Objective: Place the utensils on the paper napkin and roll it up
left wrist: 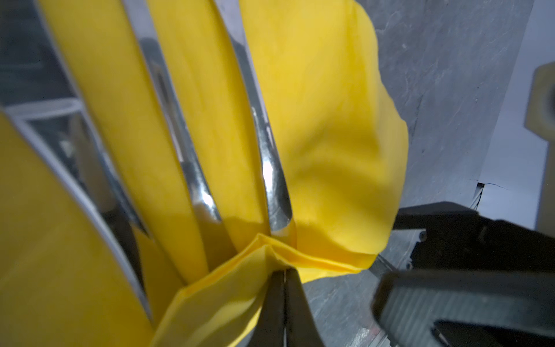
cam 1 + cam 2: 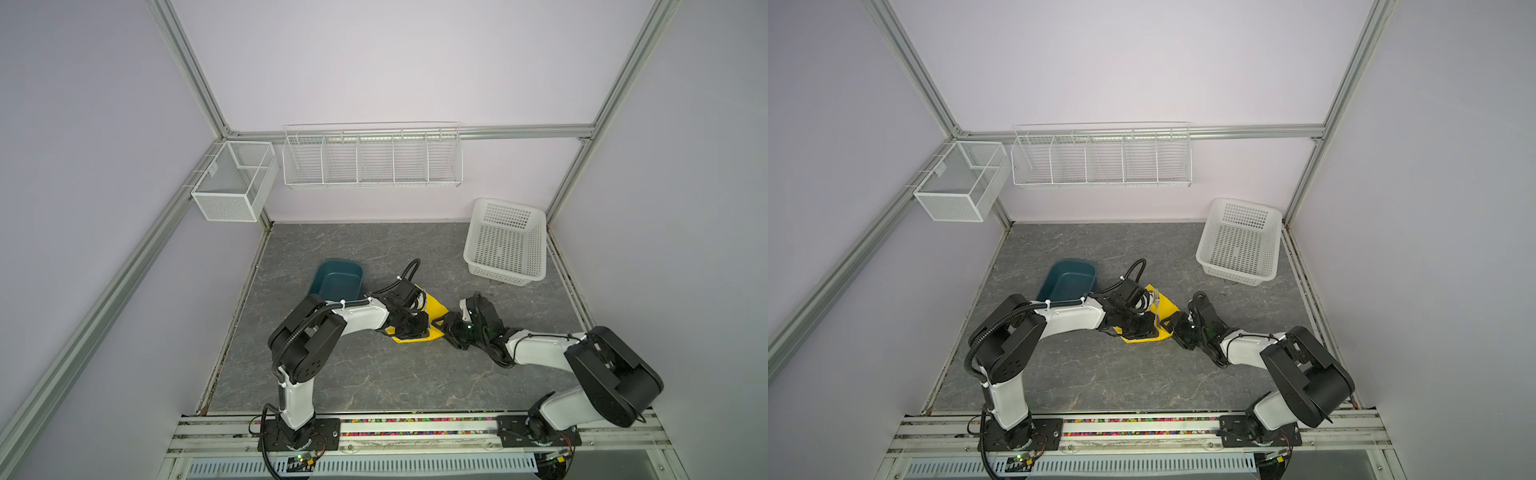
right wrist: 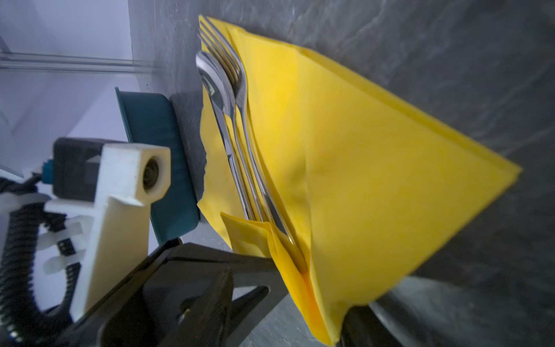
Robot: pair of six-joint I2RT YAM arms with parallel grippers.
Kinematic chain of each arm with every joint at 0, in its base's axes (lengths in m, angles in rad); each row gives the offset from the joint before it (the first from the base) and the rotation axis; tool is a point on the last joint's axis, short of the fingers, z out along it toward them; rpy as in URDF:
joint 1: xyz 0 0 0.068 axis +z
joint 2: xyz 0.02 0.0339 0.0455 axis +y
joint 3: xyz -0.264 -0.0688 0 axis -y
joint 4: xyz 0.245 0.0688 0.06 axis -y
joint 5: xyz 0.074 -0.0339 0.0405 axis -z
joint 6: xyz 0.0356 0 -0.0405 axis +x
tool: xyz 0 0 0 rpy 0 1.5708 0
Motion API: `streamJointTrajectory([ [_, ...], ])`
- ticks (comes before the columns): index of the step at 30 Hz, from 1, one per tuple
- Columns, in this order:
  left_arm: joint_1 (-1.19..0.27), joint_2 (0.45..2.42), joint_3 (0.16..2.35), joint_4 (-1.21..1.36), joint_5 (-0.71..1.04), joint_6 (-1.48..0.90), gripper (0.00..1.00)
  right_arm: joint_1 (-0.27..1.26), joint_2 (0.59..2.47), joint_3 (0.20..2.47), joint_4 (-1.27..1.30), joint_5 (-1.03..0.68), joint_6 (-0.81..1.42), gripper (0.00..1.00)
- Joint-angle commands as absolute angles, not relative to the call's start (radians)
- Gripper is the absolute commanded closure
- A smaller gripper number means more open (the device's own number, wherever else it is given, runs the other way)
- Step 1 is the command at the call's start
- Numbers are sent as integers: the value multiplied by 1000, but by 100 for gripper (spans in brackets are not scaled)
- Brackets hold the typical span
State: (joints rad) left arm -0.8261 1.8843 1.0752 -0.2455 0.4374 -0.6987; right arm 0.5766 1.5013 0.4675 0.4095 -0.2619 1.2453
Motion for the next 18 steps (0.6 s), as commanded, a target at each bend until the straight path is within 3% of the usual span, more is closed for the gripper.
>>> streamJointTrajectory([
  [1,-831,1873,1063,-244,417,-695,94,558,1530,492,462,-243,1257,45],
  [18,-831,1876,1062,-251,403,-701,94,471,1567,591,358,-324,1035,45],
])
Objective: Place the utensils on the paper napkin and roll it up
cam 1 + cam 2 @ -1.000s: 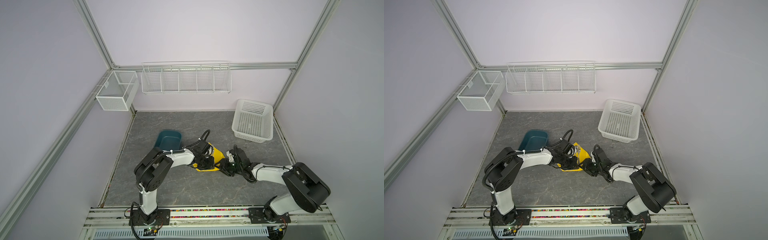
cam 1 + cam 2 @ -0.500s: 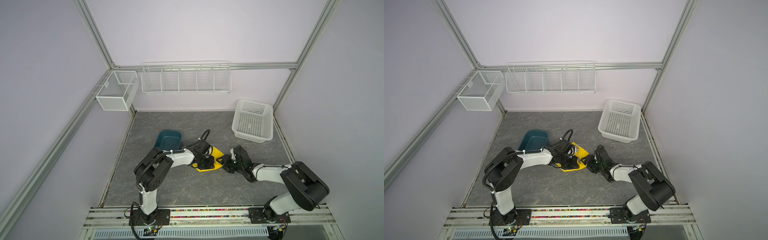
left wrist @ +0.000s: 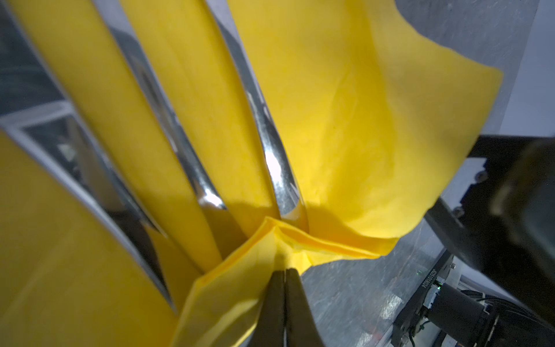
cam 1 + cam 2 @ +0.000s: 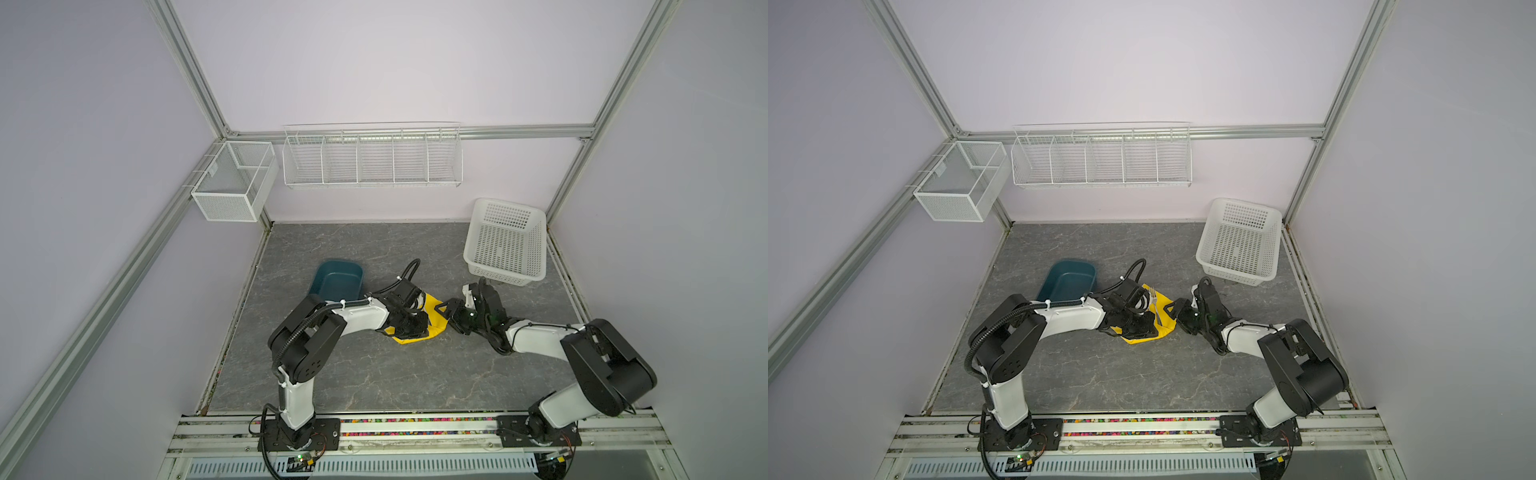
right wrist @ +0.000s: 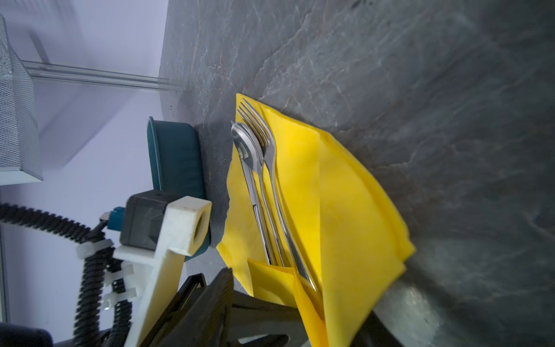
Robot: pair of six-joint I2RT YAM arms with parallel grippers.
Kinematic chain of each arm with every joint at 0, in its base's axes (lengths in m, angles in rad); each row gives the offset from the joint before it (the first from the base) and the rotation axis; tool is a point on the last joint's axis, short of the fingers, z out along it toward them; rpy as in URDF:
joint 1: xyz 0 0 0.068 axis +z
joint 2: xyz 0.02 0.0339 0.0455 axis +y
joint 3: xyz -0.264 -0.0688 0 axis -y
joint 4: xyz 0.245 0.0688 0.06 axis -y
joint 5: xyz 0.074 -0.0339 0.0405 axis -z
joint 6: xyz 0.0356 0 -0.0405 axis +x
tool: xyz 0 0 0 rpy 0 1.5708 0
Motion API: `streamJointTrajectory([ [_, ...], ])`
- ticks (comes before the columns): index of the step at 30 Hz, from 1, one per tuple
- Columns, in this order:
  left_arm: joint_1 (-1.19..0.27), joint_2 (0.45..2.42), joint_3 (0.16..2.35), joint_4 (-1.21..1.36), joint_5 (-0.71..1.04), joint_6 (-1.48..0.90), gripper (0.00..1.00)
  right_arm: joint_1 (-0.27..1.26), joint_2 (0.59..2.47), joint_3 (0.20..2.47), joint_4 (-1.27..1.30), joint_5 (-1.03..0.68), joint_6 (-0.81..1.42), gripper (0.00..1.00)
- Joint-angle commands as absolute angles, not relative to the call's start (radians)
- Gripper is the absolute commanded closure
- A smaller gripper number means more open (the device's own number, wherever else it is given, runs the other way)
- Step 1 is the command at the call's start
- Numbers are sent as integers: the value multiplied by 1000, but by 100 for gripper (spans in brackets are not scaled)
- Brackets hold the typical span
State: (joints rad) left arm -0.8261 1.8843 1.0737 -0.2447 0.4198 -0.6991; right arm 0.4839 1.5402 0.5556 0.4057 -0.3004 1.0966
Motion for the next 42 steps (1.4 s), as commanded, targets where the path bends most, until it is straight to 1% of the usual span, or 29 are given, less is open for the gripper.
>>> streamJointTrajectory([
  [1,-831,1875,1062,-252,403,-701,94,468,1574,604,340,-325,1018,46],
  [6,-831,1874,1065,-255,400,-701,95,460,1617,669,261,-328,921,47],
  [8,-830,1870,1064,-251,403,-706,95,459,1622,691,201,-304,886,48],
  [13,-826,1865,1066,-229,411,-725,95,459,1626,717,136,-281,826,56],
  [15,-827,1863,1068,-226,410,-727,95,459,1629,724,108,-268,813,60],
  [21,-825,1860,1061,-229,406,-730,95,459,1621,719,90,-267,804,82],
  [24,-824,1857,1058,-225,405,-730,95,459,1604,695,97,-262,821,91],
  [29,-824,1858,1061,-212,423,-732,94,463,1565,642,138,-267,870,92],
  [37,-825,1880,1065,-207,440,-730,93,481,1501,590,172,-263,918,91],
  [40,-825,1887,1063,-211,440,-726,93,485,1480,593,165,-261,908,89],
  [42,-825,1892,1063,-216,440,-724,93,491,1469,601,164,-269,897,85],
])
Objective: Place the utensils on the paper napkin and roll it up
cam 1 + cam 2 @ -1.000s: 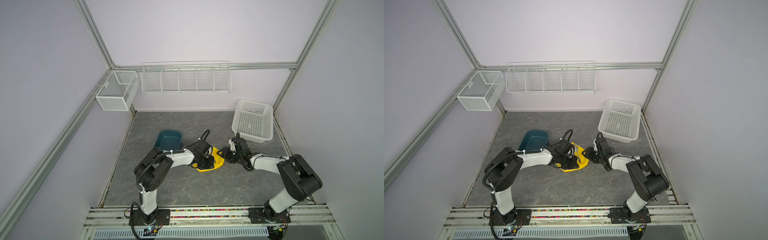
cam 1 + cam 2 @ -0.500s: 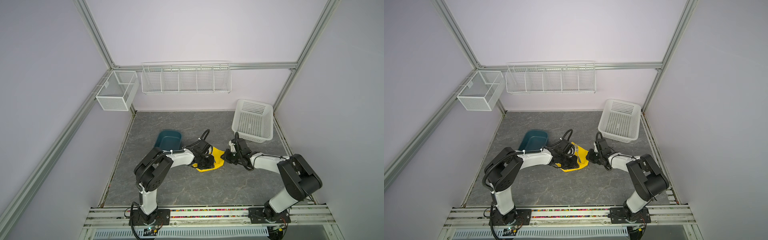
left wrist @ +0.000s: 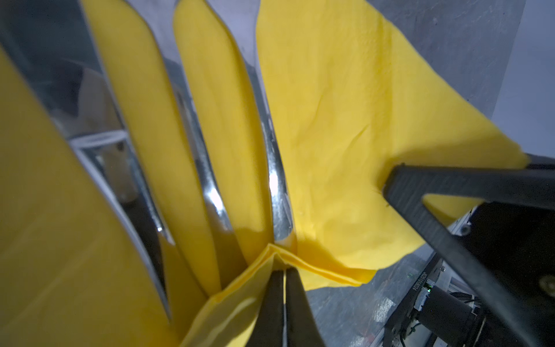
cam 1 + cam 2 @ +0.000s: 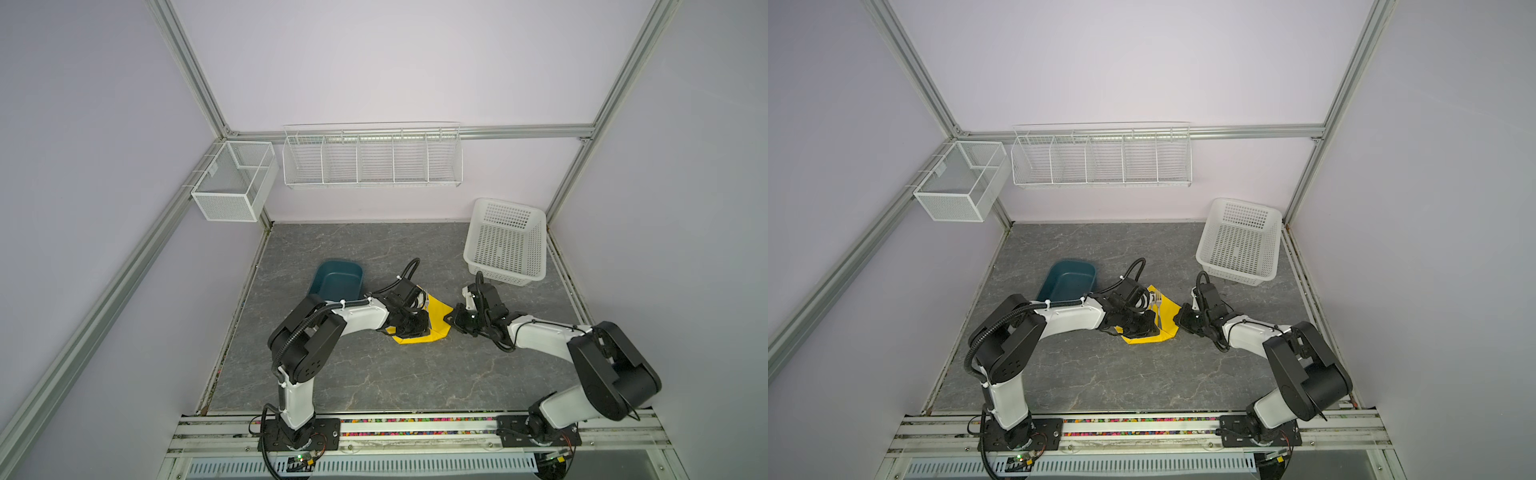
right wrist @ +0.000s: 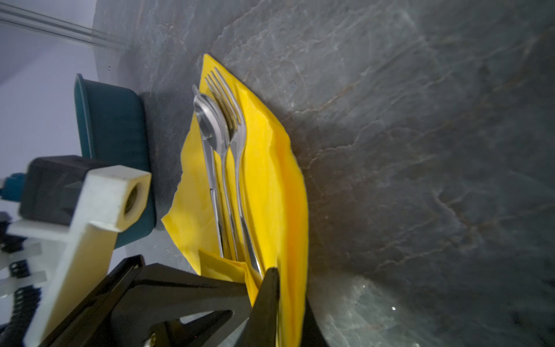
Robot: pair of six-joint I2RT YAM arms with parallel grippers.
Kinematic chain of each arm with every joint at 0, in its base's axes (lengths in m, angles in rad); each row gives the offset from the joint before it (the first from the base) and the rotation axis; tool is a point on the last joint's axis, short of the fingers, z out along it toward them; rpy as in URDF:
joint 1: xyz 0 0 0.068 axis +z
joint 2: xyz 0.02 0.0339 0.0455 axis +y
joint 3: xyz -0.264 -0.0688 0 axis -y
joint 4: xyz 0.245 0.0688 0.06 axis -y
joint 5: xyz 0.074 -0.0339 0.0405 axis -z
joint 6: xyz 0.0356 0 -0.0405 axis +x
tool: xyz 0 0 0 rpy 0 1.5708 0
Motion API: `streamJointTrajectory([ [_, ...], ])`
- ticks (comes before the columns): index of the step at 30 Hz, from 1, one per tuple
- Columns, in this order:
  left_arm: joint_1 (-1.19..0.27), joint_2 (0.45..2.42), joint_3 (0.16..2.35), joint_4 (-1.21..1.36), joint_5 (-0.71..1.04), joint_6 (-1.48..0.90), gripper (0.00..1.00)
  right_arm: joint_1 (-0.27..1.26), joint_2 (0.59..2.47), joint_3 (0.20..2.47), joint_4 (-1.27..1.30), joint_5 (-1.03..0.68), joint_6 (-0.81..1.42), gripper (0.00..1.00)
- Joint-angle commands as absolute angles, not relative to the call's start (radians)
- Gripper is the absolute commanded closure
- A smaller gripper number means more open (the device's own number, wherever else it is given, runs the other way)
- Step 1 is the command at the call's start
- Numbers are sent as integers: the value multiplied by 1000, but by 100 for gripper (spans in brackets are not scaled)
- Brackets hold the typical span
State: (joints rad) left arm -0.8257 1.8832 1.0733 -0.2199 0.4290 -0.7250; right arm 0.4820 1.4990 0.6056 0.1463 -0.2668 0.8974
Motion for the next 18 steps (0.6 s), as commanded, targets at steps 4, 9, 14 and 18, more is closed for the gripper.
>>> streamJointTrajectory([
  [4,-825,1892,1062,-217,436,-724,93,507,1472,636,124,-278,864,85],
  [9,-824,1891,1063,-222,425,-726,93,536,1492,664,107,-279,839,90],
  [14,-825,1886,1060,-231,407,-727,95,563,1513,700,100,-270,860,91],
  [18,-824,1881,1062,-231,395,-732,95,591,1526,735,72,-252,838,91],
])
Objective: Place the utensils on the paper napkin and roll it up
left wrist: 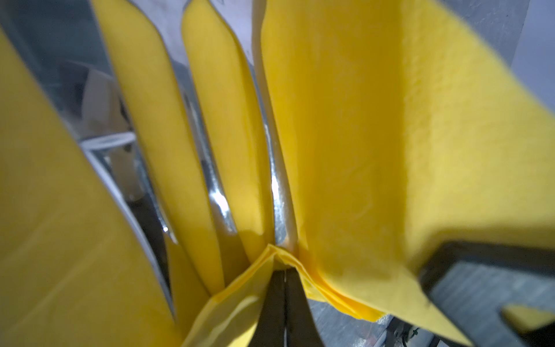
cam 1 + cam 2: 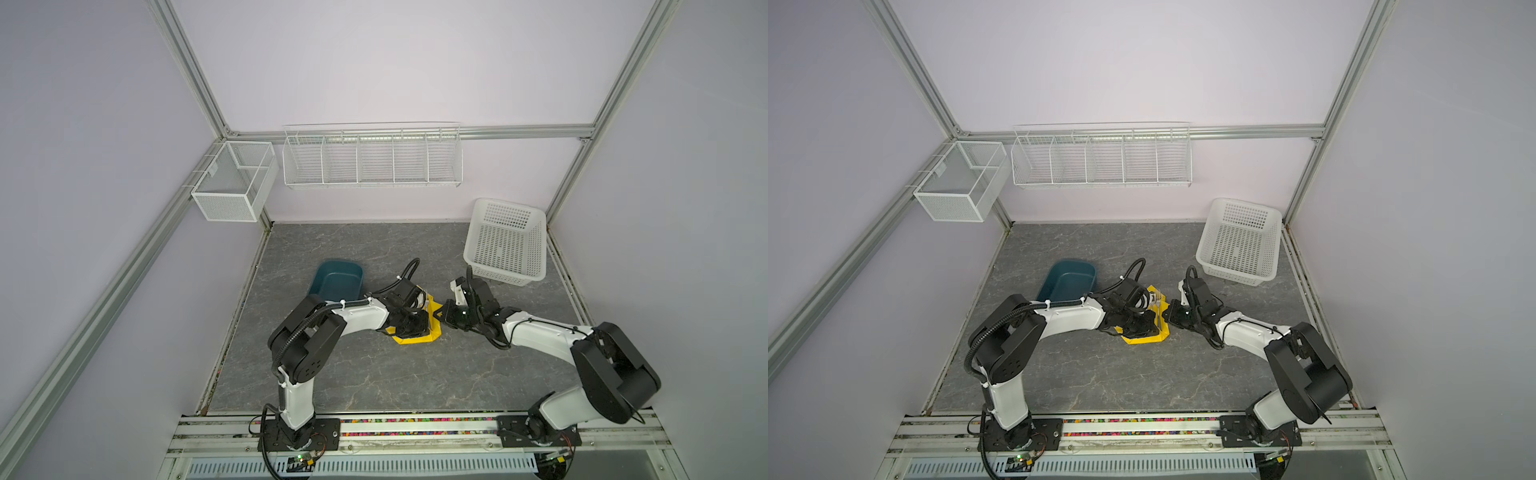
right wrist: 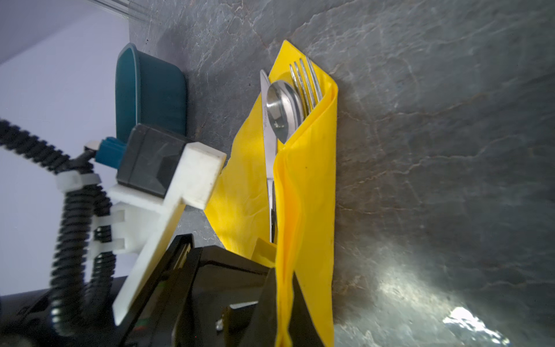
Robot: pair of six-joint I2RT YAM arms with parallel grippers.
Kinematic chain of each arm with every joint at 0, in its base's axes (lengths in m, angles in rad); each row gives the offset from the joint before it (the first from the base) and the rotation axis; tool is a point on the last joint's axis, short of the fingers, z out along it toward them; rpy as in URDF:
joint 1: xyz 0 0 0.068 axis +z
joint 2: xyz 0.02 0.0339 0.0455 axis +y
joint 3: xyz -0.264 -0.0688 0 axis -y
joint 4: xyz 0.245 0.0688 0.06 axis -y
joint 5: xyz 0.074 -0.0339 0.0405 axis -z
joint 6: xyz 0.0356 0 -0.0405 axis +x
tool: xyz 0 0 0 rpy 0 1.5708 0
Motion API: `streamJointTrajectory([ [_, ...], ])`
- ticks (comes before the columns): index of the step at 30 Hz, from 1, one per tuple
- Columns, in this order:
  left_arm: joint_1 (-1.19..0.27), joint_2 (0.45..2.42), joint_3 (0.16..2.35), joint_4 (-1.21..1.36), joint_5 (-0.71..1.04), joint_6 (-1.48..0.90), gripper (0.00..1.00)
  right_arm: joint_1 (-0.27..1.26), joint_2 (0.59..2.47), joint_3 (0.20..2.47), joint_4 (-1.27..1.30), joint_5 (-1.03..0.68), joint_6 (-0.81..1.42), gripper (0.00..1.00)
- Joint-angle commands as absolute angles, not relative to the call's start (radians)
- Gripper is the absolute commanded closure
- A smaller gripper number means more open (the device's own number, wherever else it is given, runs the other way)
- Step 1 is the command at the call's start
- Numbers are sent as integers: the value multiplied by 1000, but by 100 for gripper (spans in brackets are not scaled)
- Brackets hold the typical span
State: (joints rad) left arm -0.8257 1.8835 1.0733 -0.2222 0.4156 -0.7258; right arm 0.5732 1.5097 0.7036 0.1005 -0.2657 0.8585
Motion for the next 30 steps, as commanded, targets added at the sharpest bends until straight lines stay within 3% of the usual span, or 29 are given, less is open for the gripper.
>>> streamJointTrajectory([
  [1,-825,1878,1062,-232,393,-734,95,598,1527,743,63,-250,829,92],
  [30,-801,1736,911,-205,305,-772,95,662,1569,804,-59,-186,745,89],
])
